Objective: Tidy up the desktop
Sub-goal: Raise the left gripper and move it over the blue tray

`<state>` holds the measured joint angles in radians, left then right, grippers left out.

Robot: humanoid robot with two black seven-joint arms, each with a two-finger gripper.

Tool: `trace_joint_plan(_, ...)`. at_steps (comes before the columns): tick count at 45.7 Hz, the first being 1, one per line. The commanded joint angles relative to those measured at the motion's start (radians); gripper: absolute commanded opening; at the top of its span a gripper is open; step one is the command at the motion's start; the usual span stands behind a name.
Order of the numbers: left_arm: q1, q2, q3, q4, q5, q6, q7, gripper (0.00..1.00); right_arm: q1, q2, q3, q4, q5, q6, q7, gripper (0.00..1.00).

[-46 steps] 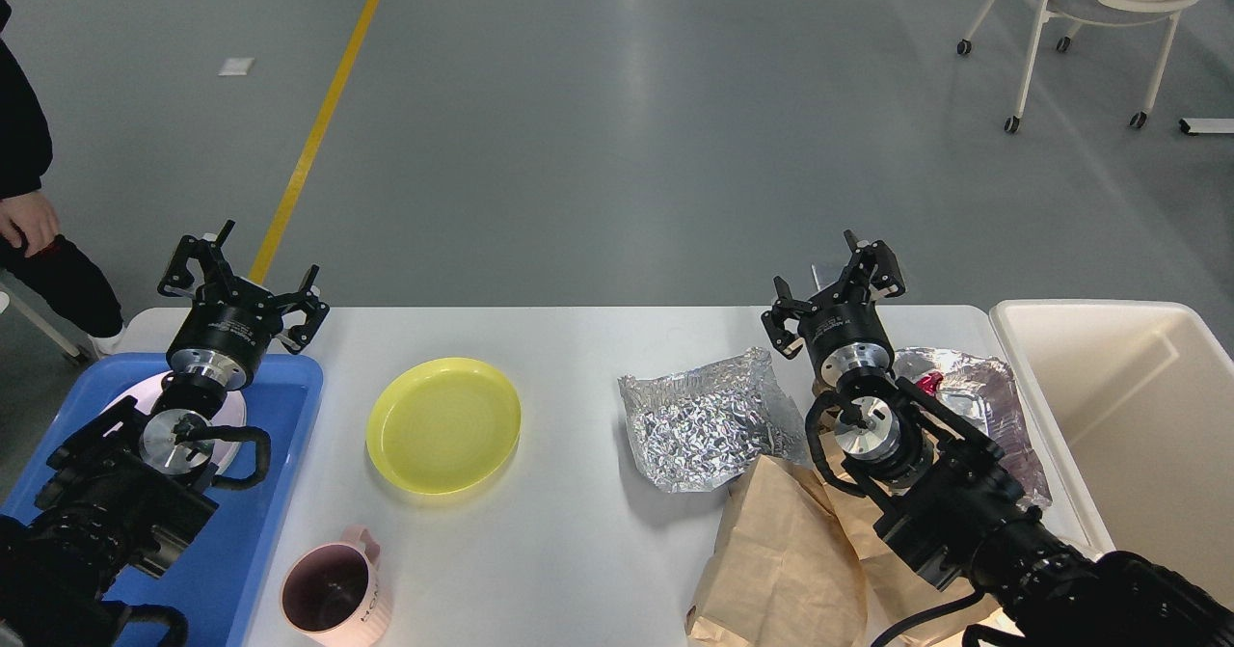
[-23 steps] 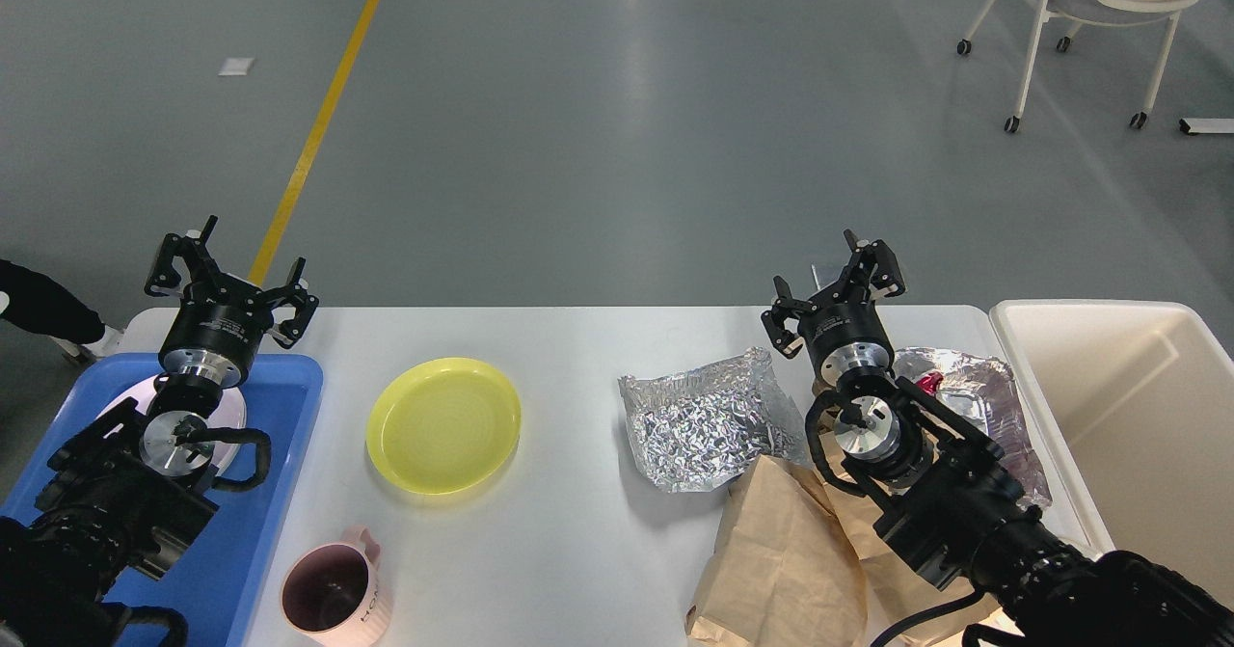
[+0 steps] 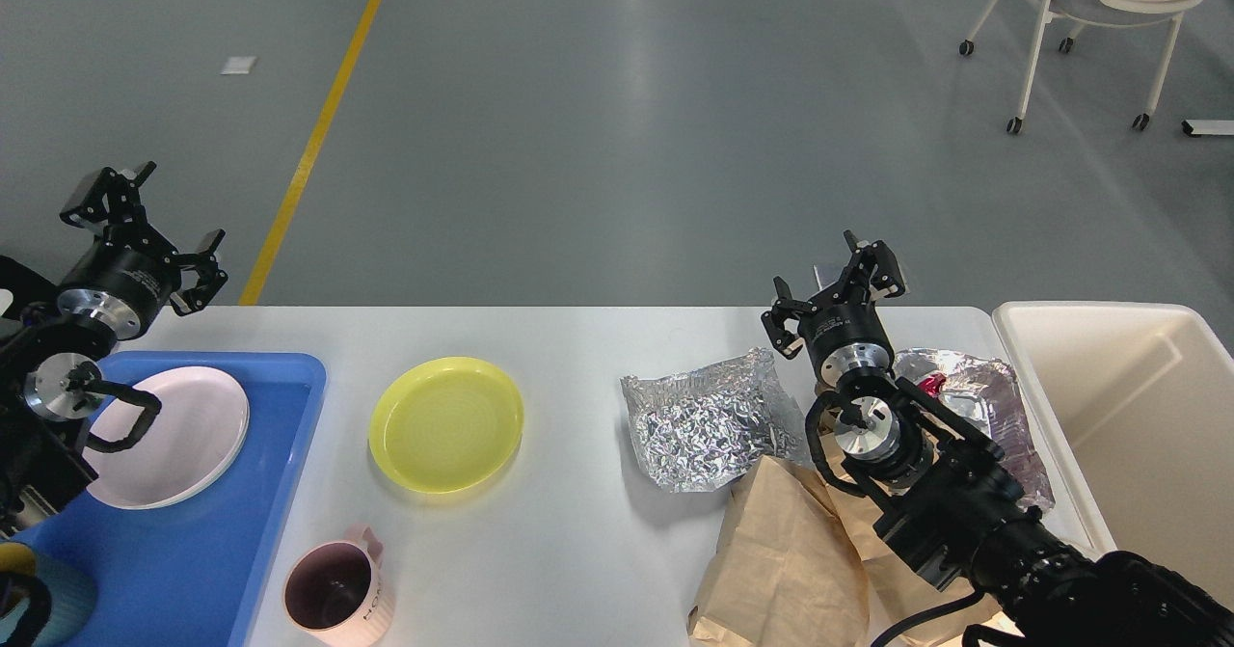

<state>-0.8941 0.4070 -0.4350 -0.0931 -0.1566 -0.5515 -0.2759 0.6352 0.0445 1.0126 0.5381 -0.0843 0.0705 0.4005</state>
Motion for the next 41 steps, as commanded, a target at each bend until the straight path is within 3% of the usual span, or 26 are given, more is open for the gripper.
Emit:
trace_joint_plan(1,-0.075,0.067,0.228,-0.001,0.003,0.002,0.000,1.00,0.000,0.000,0.000,-0.001,0.000,-0.001,0.000,1.00)
trace_joint_plan(8,-0.143,0.153,0.623,-0.004,0.002,-0.004,0.000,1.00,0.001,0.000,0.000,0.000,0.000,0.000,0.000,1.00)
trace_joint_plan(16,-0.365,0.170,1.076,-0.066,0.003,-0.018,0.000,1.00,0.000,0.000,0.000,0.000,0.000,-0.001,0.000,1.00)
trace_joint_plan(22,-0.547,0.161,1.439,-0.278,0.006,-0.019,0.000,1.00,0.000,0.000,0.000,0.000,0.000,-0.001,0.000,1.00)
trace_joint_plan(28,-0.715,0.090,1.772,-0.620,0.003,-0.019,-0.002,1.00,0.000,0.000,0.000,0.000,0.000,0.000,0.000,1.00)
trace_joint_plan(33,-0.857,0.050,1.943,-0.914,0.003,-0.022,-0.006,1.00,0.000,0.000,0.000,0.000,0.000,0.000,0.001,1.00)
trace_joint_plan(41,-0.919,-0.076,1.892,-0.952,0.003,-0.123,-0.002,1.00,0.000,0.000,0.000,0.000,0.000,0.000,0.000,1.00)
